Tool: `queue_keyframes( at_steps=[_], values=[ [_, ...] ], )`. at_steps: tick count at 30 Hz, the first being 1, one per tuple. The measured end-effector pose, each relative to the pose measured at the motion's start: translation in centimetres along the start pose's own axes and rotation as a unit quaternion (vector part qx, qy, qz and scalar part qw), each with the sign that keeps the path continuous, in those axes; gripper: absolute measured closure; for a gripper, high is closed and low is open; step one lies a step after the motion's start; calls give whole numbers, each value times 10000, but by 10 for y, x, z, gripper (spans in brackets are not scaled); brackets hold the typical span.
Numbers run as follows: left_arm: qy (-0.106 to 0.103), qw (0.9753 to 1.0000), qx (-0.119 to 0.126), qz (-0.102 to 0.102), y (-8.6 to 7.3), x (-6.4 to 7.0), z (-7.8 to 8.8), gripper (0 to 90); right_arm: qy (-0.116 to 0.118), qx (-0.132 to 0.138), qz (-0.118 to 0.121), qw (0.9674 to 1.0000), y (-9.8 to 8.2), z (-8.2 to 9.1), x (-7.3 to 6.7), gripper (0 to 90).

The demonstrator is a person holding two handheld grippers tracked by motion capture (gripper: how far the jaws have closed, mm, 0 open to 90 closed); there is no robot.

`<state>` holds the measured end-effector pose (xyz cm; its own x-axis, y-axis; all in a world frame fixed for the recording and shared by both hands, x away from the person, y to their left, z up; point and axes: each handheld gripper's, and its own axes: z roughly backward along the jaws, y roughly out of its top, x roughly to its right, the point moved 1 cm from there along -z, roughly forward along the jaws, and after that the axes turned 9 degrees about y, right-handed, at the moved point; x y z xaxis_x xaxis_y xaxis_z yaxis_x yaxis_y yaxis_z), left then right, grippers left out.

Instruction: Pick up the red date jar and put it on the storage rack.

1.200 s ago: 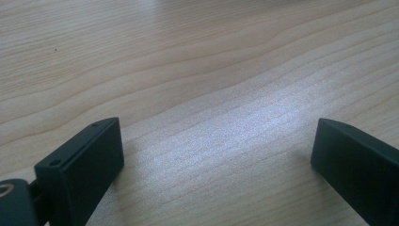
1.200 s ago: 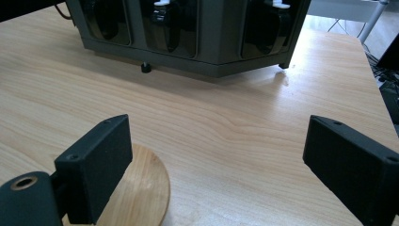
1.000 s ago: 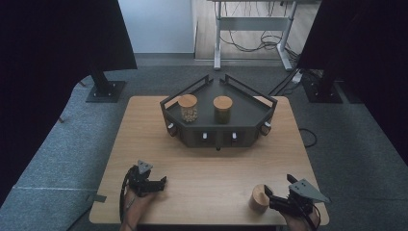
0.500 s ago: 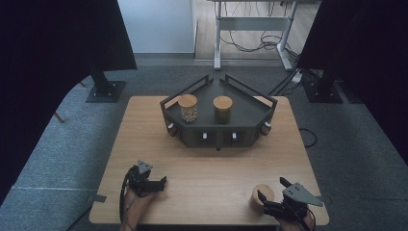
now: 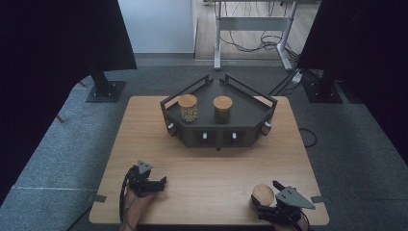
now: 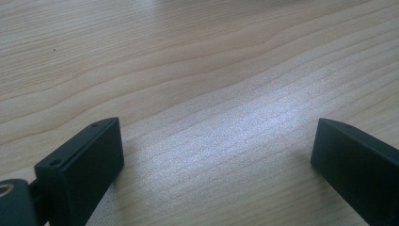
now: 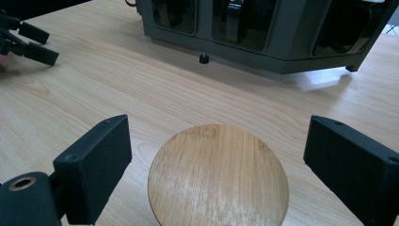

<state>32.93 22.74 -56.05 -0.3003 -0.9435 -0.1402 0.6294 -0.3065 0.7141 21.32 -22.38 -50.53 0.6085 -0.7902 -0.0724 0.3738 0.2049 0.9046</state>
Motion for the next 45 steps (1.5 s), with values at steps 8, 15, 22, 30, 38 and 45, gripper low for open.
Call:
queue_keyframes(
  at_steps=[8, 15, 22, 30, 38, 45],
  values=[
    [-3, 10000, 0, -4, 0, 0, 0, 26, -49, -101, 42, 9999, -8, -6, 0, 78],
    [-5, 10000, 4, -2, 0, 0, 0, 26, -36, -214, 38, 9998, -15, -11, 2, 88],
    [-7, 10000, 5, -4, 0, 0, 0, 26, 17, -276, 35, 9996, -19, -14, 2, 123],
    [-12, 10000, 4, -9, 0, 0, 0, 26, 18, -329, 20, 9995, -24, -15, 3, 160],
    [-14, 10000, 4, -10, 0, 0, 0, 26, 102, -344, -131, 9993, -27, -14, 6, 238],
    [-14, 10000, 3, -12, 0, 0, 0, 26, 31, -329, -155, 9993, -27, -14, 4, 241]
  ],
)
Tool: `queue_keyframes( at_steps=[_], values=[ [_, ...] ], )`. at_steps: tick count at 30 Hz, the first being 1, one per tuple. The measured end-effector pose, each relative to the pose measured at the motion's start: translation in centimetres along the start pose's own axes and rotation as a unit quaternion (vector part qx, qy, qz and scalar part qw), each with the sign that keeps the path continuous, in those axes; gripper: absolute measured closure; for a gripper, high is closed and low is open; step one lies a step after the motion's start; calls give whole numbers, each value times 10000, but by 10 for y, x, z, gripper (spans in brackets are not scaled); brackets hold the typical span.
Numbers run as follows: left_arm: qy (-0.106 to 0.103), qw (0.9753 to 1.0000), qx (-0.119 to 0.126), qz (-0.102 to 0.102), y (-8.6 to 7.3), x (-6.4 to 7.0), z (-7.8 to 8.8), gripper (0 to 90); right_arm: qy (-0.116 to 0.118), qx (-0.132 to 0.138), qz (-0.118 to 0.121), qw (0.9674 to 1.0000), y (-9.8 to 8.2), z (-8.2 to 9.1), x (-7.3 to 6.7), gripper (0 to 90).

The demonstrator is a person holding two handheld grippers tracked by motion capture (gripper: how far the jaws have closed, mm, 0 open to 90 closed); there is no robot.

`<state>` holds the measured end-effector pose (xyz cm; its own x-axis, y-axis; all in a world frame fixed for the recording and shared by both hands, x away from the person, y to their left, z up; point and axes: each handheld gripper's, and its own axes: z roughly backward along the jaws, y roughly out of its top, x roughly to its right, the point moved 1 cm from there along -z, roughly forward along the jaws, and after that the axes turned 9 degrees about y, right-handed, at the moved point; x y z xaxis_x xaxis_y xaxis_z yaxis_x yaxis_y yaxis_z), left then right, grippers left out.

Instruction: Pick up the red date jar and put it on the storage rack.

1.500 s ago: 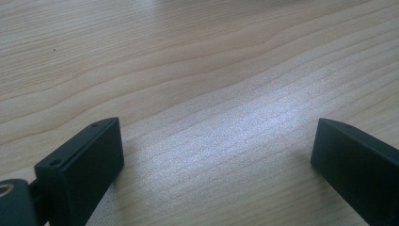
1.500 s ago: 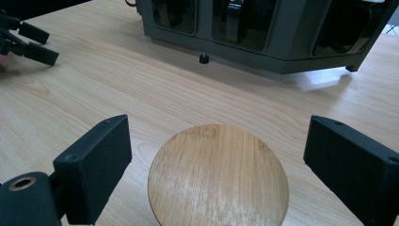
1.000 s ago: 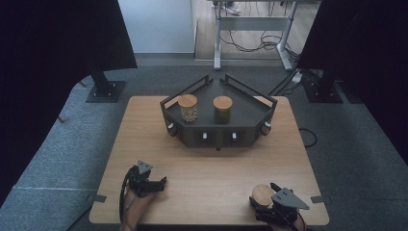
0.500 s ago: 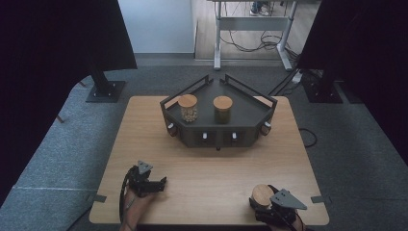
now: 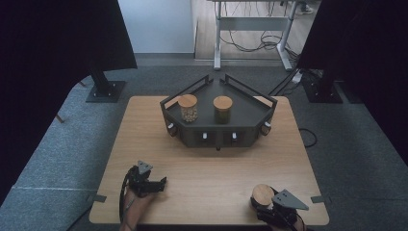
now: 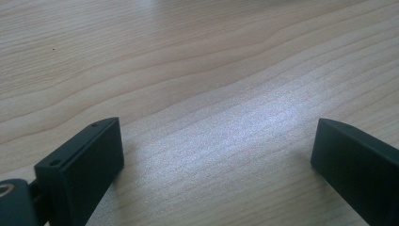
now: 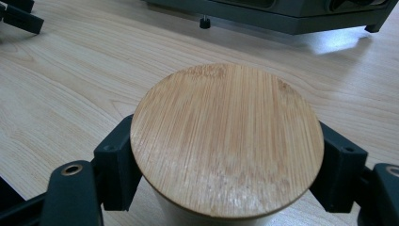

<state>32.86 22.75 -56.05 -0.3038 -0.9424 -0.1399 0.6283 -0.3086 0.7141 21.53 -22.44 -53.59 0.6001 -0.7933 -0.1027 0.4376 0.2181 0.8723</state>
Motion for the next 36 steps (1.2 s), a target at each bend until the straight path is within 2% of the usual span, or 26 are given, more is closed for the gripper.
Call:
queue_keyframes(
  at_steps=[13, 27, 36],
  values=[
    [-1, 10000, 1, 0, 0, 0, 0, 26, -46, 135, 9, 9999, 14, 4, -3, 241],
    [-2, 10000, 1, 2, 0, 0, 0, 26, -247, 179, -79, 9995, 35, 4, 8, 241],
    [-3, 10000, 0, -2, 0, 0, 0, 25, -309, 196, -165, 9992, 51, -2, 17, 241]
  ],
)
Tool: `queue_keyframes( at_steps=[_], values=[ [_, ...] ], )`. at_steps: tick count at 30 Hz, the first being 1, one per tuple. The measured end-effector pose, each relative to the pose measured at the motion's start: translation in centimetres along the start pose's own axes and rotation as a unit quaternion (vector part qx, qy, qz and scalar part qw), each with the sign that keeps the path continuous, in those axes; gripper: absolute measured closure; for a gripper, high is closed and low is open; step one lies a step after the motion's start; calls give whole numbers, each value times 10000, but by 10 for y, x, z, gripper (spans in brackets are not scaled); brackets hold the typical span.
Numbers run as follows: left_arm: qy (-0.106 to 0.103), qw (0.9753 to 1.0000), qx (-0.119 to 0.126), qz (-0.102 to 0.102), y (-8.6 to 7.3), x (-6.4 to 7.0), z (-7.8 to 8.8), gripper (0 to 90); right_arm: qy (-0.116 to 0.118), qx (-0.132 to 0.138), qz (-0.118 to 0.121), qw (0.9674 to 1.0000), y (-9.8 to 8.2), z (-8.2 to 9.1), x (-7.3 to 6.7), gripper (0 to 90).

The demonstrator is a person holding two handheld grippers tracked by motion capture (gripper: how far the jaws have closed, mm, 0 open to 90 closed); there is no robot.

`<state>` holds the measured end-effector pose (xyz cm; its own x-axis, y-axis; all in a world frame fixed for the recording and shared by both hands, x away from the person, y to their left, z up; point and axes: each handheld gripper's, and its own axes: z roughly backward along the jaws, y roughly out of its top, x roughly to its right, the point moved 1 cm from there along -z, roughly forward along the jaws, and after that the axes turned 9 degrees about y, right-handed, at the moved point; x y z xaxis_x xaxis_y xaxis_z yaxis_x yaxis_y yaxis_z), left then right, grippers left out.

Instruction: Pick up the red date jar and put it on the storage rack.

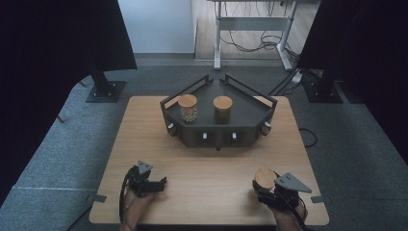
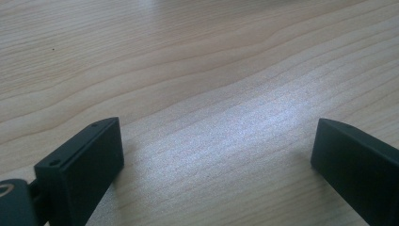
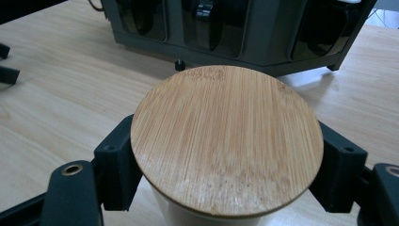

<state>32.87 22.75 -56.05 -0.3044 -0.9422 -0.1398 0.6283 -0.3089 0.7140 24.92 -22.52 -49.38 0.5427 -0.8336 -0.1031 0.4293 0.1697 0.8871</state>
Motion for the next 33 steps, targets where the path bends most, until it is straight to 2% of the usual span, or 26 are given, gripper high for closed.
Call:
queue_keyframes(
  at_steps=[12, 19, 33],
  values=[
    [0, 10000, 1, 2, 0, 0, 0, 25, 35, 76, -48, 10000, 19, -12, 8, 241],
    [0, 10000, 0, 0, 0, 0, 0, 25, -41, 79, -11, 10000, 30, -19, 14, 241],
    [-5, 10000, -1, -5, 0, 0, 0, 25, -51, 139, -4, 9999, 59, -25, 23, 241]
  ],
)
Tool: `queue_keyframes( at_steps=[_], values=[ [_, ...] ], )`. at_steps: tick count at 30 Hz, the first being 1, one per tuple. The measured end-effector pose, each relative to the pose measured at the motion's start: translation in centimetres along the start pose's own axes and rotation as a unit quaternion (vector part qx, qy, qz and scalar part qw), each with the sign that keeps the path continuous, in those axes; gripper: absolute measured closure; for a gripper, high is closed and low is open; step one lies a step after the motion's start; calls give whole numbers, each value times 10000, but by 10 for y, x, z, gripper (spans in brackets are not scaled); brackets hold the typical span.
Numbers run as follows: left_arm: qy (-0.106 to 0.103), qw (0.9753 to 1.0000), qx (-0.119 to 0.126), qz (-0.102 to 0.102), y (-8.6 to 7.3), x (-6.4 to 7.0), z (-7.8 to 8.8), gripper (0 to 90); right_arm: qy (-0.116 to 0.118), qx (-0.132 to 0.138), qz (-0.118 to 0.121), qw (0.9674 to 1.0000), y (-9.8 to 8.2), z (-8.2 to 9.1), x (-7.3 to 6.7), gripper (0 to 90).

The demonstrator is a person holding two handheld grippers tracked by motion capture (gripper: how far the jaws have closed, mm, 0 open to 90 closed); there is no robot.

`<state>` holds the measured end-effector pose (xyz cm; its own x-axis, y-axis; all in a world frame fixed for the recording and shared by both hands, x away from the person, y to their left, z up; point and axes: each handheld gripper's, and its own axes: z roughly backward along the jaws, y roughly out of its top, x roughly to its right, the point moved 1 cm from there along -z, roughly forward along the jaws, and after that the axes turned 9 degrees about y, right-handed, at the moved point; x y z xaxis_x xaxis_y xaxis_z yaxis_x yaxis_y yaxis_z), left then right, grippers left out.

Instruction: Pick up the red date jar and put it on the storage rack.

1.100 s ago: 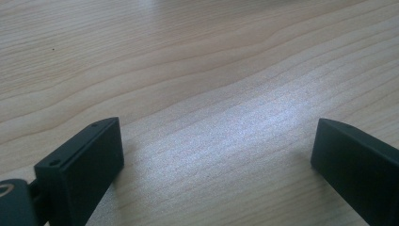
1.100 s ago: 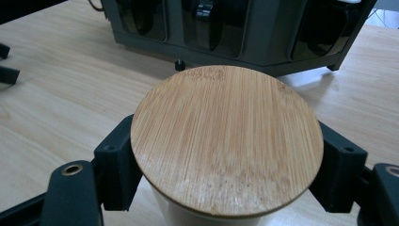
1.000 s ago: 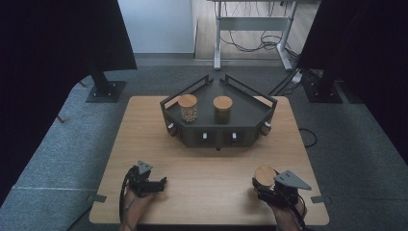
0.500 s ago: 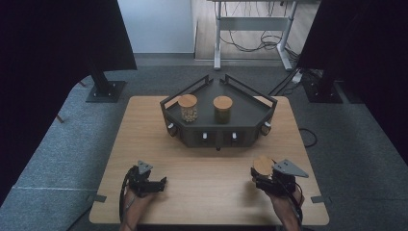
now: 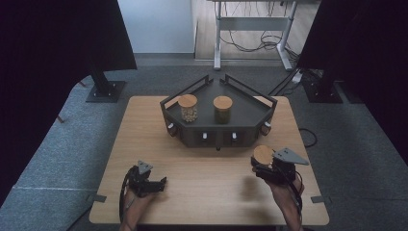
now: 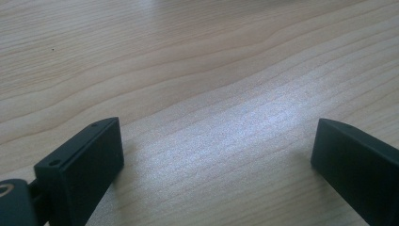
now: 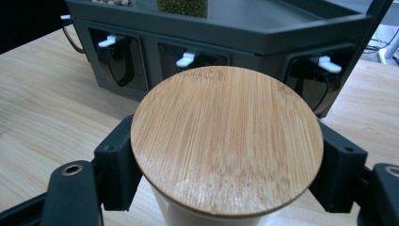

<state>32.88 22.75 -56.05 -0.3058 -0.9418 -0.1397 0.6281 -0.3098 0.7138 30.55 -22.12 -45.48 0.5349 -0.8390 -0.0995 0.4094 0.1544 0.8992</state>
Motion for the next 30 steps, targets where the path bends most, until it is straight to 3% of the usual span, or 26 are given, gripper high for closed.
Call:
queue_keyframes(
  at_steps=[30],
  values=[
    [-5, 10000, 15, 26, 0, 0, 0, 25, -136, -19, -45, 9999, 56, -19, 28, 241]
  ],
)
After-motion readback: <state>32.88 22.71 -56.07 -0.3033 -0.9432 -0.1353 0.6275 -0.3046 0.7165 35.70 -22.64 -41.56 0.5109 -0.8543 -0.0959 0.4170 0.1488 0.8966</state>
